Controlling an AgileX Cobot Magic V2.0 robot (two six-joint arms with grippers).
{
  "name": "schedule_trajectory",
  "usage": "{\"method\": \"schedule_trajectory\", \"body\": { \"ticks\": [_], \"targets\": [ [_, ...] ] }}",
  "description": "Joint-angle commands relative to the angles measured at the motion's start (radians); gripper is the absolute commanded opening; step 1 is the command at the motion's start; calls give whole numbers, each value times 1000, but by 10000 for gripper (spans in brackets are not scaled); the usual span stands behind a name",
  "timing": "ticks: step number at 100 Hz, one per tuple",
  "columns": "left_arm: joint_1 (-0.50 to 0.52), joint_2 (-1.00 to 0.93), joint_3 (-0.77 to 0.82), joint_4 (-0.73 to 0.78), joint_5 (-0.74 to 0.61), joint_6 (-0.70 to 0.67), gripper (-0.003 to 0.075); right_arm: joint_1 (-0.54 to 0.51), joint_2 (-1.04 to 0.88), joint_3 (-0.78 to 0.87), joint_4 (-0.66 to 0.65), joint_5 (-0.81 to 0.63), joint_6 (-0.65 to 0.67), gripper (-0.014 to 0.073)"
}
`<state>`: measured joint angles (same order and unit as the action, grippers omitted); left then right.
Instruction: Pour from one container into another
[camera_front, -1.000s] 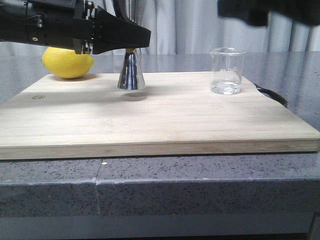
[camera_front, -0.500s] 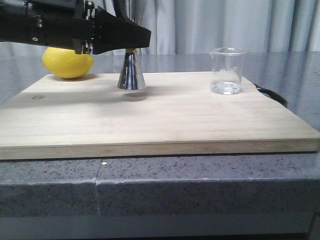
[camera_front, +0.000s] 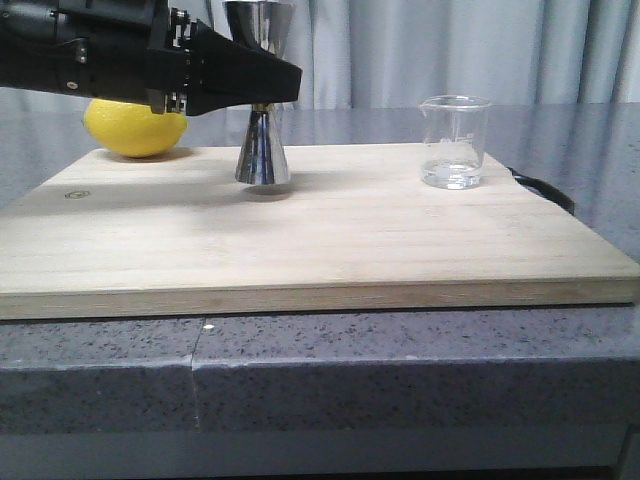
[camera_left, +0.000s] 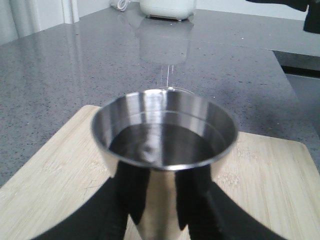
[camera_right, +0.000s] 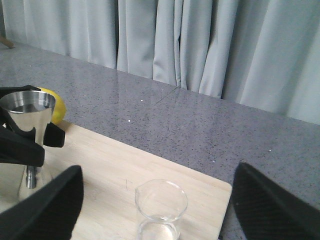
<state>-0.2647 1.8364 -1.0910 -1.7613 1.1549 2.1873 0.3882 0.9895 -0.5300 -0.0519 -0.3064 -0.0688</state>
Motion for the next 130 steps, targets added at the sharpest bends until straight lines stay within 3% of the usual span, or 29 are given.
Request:
{"method": "schedule_trajectory", "body": {
  "ticks": [1,87,103,112,130],
  "targets": [
    [-1,-41,-32,-80,123,26,188,-4,-18,-22,-8,-73,-8,550],
    [-1,-17,-32,-78,123,34,193,-4,-18,-22,-31,-90,-8,550],
    [-1,-17,-32,-71,121,34,272,-5,-21,-26,-31,-42,-8,550],
    [-1,-17,-32,-65,107,34,358,-5,-42,-65,-31,81,-8,550],
    [-1,-19,-32,-30,0,-32,489,-5,-56,-223,-31,495,-8,550]
  ]
}}
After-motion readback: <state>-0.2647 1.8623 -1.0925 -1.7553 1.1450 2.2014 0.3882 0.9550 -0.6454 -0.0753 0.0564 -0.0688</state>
